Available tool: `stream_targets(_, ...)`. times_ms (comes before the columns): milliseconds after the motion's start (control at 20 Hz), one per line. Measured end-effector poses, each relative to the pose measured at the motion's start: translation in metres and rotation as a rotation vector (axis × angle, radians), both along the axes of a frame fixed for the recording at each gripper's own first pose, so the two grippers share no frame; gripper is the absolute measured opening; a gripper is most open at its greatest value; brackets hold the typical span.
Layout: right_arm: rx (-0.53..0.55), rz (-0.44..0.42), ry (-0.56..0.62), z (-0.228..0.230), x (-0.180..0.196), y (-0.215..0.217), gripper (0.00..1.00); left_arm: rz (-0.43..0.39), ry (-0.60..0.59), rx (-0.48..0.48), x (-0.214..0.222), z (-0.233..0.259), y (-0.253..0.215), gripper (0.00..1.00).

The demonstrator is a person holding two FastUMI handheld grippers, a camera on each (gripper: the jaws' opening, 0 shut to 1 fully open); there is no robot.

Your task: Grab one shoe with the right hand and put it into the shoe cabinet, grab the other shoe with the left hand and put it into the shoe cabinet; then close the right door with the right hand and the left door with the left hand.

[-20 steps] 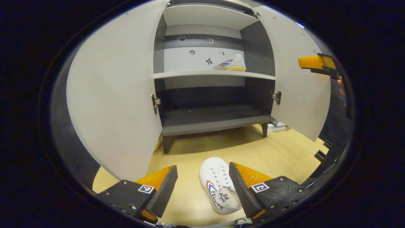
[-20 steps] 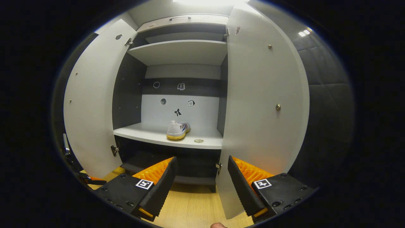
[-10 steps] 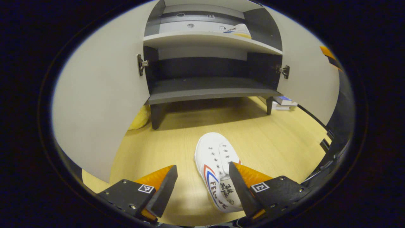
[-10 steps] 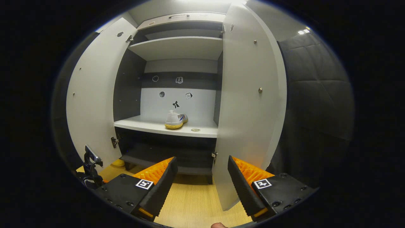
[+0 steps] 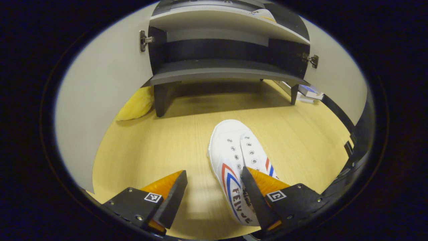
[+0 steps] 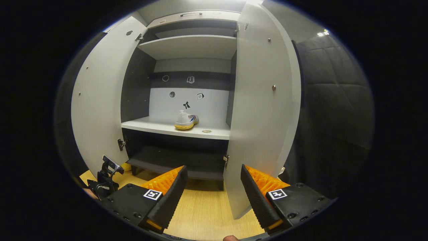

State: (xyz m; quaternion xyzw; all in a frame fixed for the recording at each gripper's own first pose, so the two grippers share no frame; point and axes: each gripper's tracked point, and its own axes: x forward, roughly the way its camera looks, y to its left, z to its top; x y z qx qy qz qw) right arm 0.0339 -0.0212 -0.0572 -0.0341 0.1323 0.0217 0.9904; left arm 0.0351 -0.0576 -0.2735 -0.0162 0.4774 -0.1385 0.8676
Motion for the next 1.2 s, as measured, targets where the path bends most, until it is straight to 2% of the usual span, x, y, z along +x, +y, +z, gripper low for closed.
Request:
stream_targets(100, 0.001, 0.007, 0.015, -0.004, -0.001, 0.002, 0.99, 0.003, 0.026, -0.039, 0.000, -0.003, -0.005, 0.96)
stream_targets(150, 0.002, 0.010, 0.015, -0.004, -0.001, 0.003, 0.97, 0.005, 0.035, -0.068, 0.000, -0.004, -0.010, 0.92)
stream_targets(200, -0.003, 0.010, 0.010, -0.004, -0.001, 0.003, 0.97, 0.007, 0.040, -0.087, -0.002, -0.005, -0.013, 0.86)
stream_targets(250, -0.012, 0.009, 0.008, -0.004, -0.002, 0.002, 0.97, 0.004, 0.038, -0.103, -0.002, -0.003, -0.017, 0.71)
stream_targets(300, -0.020, 0.009, 0.010, -0.006, -0.002, 0.001, 0.99, -0.002, 0.034, -0.115, -0.003, -0.002, -0.023, 0.67)
stream_targets(400, -0.023, 0.009, 0.017, -0.008, -0.004, -0.001, 0.99, -0.014, 0.023, -0.082, -0.003, -0.002, -0.021, 0.47)
stream_targets(450, -0.020, 0.007, 0.018, -0.008, -0.005, -0.001, 0.97, -0.015, 0.022, -0.075, -0.004, -0.001, -0.021, 0.45)
stream_targets(550, -0.012, 0.006, 0.020, -0.008, -0.005, -0.003, 0.99, -0.001, 0.034, -0.082, -0.004, 0.001, -0.021, 0.37)
stream_targets(600, -0.010, 0.008, 0.022, -0.009, -0.006, -0.002, 0.97, 0.006, 0.046, -0.095, -0.003, -0.002, -0.024, 0.29)
stream_targets(650, -0.011, 0.012, 0.023, -0.009, -0.007, -0.002, 0.97, 0.014, 0.039, -0.090, 0.000, -0.004, -0.019, 0.28)
stream_targets(750, -0.018, 0.022, 0.025, -0.010, -0.008, 0.000, 0.99, 0.024, 0.036, -0.091, 0.000, 0.000, -0.019, 0.05)
stream_targets(900, -0.018, 0.038, 0.030, -0.011, -0.012, 0.004, 0.96, -0.002, 0.004, -0.062, 0.003, 0.006, -0.018, 0.02)
stream_targets(1200, -0.021, 0.054, 0.018, -0.009, -0.015, 0.006, 0.99, 0.033, -0.019, -0.109, 0.018, 0.033, -0.008, 0.01)
